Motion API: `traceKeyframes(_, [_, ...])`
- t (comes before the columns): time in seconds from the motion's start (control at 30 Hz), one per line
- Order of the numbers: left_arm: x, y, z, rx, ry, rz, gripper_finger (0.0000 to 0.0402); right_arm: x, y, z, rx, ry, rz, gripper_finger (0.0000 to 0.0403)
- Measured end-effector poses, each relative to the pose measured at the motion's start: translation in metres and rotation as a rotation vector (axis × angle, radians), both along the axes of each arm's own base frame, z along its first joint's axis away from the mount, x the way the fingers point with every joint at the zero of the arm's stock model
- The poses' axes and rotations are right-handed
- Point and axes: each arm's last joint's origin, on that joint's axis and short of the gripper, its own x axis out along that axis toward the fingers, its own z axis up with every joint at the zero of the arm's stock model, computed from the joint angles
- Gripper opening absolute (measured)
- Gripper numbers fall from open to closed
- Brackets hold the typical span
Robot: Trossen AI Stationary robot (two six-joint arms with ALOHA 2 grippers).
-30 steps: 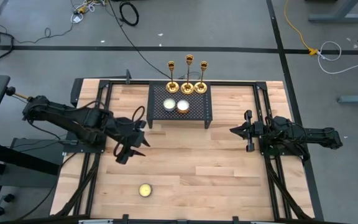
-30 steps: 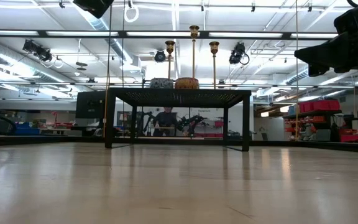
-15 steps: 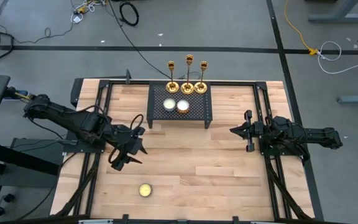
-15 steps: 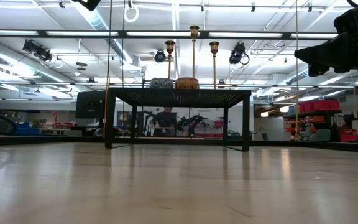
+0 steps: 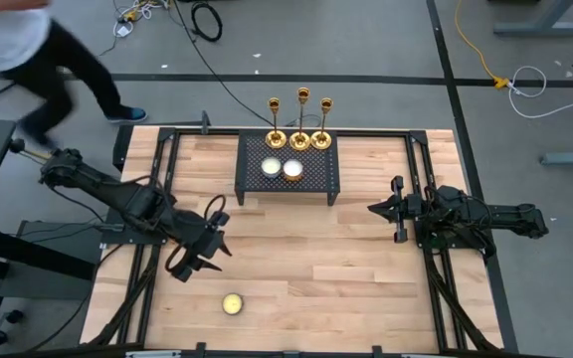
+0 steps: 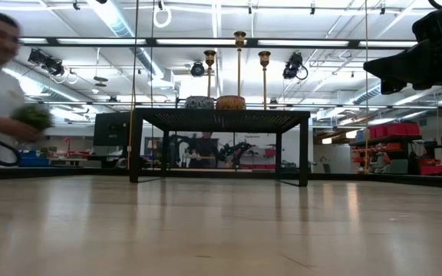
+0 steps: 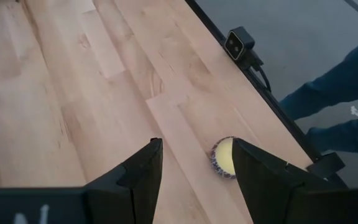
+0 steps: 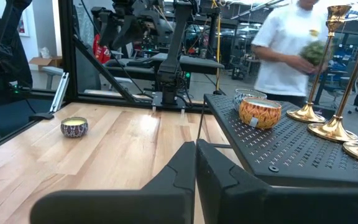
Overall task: Pick & Place candle stick holders
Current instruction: Put the red scented candle on the shelf
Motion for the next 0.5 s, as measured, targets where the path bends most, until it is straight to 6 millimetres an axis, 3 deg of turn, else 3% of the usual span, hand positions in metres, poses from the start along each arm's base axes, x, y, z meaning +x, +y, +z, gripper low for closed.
traceKeyframes(0.5, [-0.004, -0.012, 0.002, 0.009, -0.037, -0.025, 0.0197, 0.000, 0.000, 0.000, 0.000, 0.000, 0.000, 0.0013])
